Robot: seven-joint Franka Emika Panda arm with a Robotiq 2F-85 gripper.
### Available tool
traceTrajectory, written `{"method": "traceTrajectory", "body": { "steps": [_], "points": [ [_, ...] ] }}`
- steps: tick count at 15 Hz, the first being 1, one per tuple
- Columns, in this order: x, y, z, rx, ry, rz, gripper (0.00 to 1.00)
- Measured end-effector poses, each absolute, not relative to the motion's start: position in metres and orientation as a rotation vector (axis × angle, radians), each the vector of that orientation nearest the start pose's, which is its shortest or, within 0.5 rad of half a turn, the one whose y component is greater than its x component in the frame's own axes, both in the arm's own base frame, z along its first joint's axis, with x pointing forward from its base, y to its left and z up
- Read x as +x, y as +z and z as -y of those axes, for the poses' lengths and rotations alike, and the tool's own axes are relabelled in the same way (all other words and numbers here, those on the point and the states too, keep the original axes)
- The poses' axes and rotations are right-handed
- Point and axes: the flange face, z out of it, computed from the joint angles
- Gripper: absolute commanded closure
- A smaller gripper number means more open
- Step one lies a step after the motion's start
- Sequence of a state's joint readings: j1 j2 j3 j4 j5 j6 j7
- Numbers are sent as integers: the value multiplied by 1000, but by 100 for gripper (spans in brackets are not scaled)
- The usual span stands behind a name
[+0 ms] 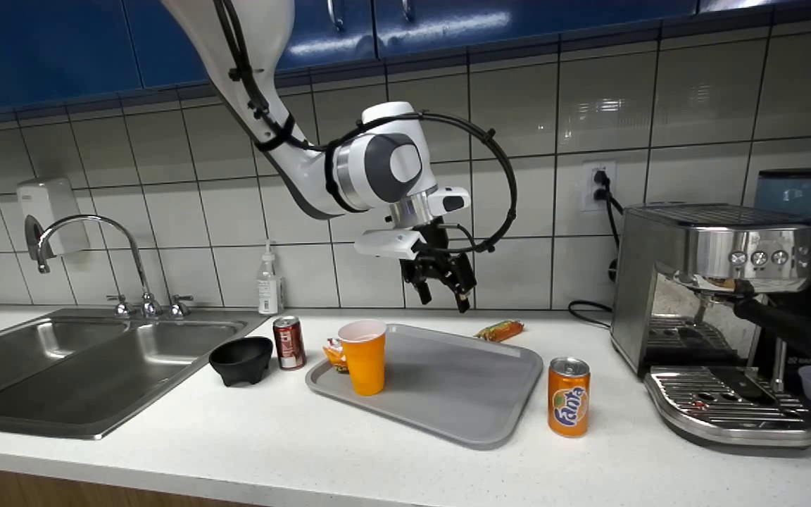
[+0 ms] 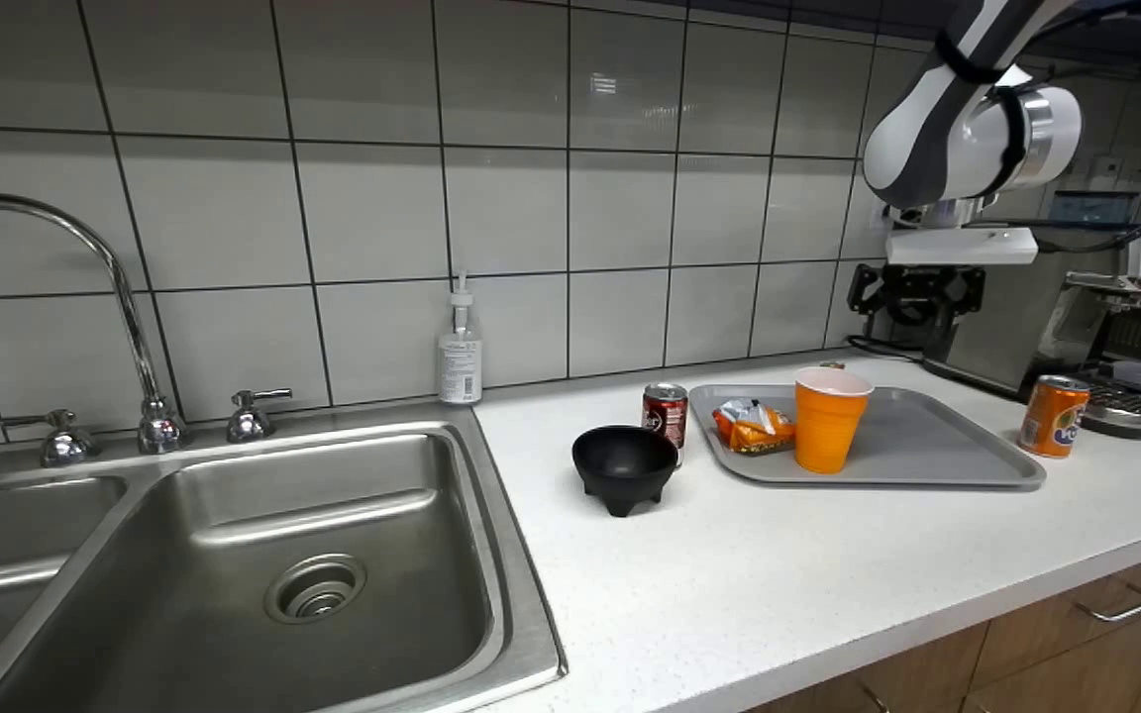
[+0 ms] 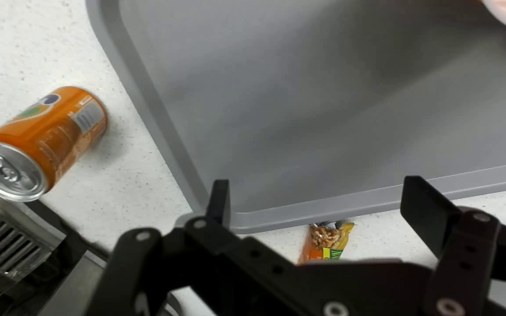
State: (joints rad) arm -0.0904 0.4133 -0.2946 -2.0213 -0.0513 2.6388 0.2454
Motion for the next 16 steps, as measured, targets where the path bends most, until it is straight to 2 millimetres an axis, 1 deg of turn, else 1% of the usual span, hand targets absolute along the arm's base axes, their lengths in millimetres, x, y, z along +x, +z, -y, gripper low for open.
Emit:
{"method": "traceTrajectory", "body": {
  "steps": [6,16],
  "points": [
    [565,273,250,-3140,-359,-1013,0],
    [546,276,286,-3082,-379,-1225,0]
  ]
}}
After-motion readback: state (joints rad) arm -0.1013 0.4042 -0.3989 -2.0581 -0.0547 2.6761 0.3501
